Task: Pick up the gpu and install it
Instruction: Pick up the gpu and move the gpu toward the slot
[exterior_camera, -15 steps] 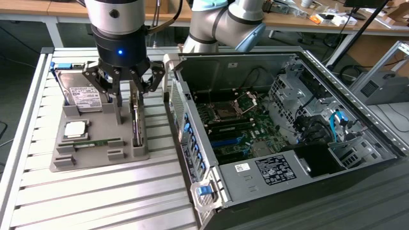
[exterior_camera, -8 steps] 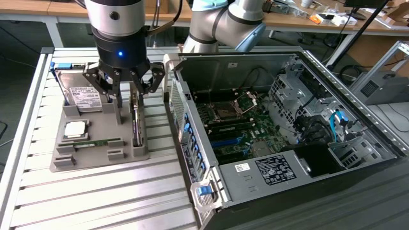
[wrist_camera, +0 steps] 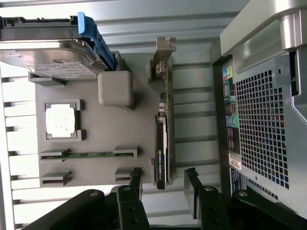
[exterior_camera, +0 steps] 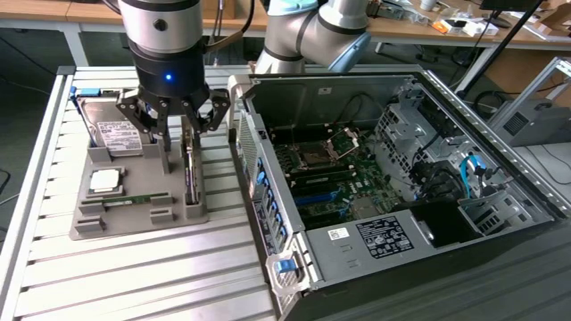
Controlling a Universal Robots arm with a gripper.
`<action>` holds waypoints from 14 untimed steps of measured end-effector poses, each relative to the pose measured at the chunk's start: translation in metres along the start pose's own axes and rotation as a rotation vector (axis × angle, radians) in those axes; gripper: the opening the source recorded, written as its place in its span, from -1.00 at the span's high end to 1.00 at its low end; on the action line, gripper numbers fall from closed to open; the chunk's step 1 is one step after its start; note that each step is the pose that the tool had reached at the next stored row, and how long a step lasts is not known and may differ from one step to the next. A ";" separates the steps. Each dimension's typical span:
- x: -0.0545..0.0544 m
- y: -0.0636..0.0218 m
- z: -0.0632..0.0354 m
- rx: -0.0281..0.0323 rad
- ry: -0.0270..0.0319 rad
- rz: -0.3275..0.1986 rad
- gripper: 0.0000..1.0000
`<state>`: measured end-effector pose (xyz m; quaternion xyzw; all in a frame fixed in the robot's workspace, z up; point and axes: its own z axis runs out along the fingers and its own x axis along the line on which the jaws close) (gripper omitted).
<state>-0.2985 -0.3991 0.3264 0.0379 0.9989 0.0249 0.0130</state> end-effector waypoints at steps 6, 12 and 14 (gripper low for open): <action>0.000 -0.0001 0.0014 0.0000 0.0001 0.000 0.04; 0.000 -0.0001 0.0029 0.0000 0.0001 0.000 0.04; 0.000 -0.0002 0.0033 0.0000 0.0001 0.000 0.04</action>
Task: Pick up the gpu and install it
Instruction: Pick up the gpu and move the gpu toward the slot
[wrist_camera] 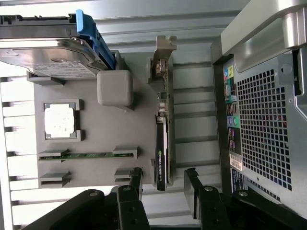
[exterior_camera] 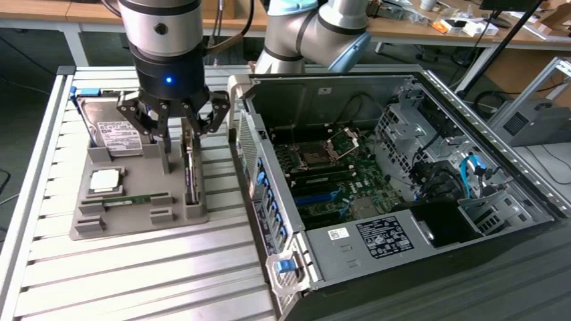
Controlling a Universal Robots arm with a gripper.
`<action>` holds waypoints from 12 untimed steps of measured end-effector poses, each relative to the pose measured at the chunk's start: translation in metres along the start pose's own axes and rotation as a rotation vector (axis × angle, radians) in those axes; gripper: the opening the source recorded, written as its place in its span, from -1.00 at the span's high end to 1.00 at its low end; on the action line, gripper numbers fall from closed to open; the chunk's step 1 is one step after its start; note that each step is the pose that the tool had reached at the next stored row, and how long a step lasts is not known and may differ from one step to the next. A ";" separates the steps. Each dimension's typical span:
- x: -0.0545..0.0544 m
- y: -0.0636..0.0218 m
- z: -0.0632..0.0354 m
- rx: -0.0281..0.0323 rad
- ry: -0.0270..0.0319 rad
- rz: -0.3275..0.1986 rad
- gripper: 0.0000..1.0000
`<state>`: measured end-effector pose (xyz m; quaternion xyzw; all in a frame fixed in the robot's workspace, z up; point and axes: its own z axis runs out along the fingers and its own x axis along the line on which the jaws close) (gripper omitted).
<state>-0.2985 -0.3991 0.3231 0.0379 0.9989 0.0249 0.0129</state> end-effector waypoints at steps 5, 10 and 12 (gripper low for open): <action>0.000 -0.0001 0.0013 -0.0001 -0.0001 0.000 0.04; 0.000 -0.0001 0.0024 0.0000 0.0000 0.000 0.04; 0.000 -0.0002 0.0028 0.0000 0.0000 0.000 0.04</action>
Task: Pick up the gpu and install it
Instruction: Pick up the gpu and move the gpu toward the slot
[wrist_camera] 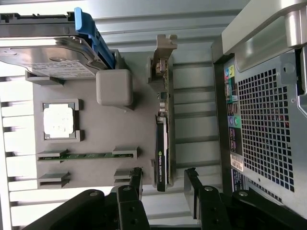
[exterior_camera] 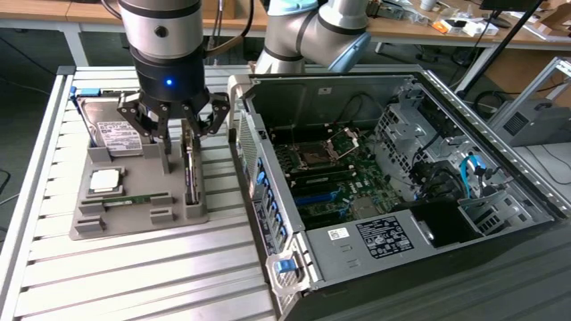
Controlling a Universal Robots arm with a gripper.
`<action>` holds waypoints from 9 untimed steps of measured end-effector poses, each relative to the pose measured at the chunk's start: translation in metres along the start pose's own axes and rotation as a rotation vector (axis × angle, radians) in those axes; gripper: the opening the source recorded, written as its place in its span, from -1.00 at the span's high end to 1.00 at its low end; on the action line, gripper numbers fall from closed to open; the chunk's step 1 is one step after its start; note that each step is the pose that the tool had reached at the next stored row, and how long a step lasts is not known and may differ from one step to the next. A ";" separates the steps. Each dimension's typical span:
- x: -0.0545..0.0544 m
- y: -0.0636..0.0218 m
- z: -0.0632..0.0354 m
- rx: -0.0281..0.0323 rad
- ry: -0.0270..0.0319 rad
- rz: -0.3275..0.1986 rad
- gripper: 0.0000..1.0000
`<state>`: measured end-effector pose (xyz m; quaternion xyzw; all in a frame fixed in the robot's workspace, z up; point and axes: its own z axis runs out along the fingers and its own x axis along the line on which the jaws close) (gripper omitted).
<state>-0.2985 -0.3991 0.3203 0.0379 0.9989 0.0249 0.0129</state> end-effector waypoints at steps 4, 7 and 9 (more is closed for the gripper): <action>0.000 0.0000 0.0008 0.0000 0.0000 0.000 0.04; 0.000 -0.0001 0.0015 0.0000 0.0000 0.000 0.04; 0.000 -0.0001 0.0019 0.0001 0.0000 0.000 0.04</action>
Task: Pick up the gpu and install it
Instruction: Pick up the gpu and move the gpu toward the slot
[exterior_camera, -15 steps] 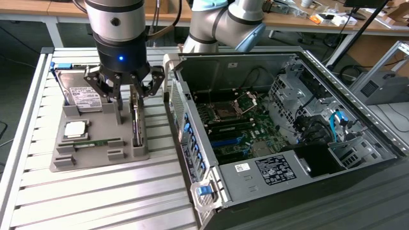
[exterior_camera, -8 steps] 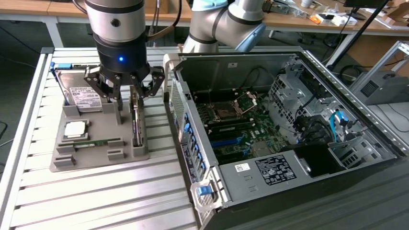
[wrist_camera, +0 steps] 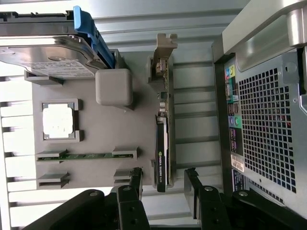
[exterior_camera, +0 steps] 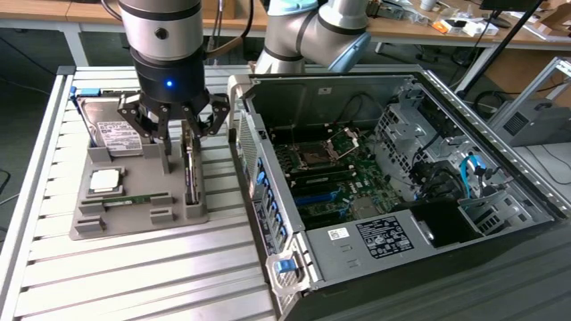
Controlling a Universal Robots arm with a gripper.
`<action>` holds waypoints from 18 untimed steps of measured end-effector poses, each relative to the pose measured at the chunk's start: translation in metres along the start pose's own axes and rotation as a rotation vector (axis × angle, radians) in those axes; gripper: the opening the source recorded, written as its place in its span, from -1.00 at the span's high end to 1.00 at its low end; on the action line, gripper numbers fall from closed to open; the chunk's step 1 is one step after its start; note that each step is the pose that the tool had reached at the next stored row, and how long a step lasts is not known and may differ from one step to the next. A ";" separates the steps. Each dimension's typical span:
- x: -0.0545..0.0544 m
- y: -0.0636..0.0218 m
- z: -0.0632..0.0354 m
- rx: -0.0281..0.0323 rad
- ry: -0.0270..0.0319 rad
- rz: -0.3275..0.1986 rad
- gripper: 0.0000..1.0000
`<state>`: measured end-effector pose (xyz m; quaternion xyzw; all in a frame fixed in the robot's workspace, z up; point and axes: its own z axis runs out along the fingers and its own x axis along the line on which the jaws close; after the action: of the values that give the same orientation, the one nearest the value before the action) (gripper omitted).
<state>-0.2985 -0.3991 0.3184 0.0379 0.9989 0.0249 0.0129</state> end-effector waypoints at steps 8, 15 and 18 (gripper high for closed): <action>0.000 -0.0001 0.0016 0.0000 0.0000 0.000 0.04; 0.000 -0.0002 0.0036 0.0000 0.0000 0.000 0.04; 0.000 -0.0002 0.0044 -0.0001 -0.0001 0.000 0.04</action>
<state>-0.2985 -0.3991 0.3141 0.0379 0.9989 0.0249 0.0130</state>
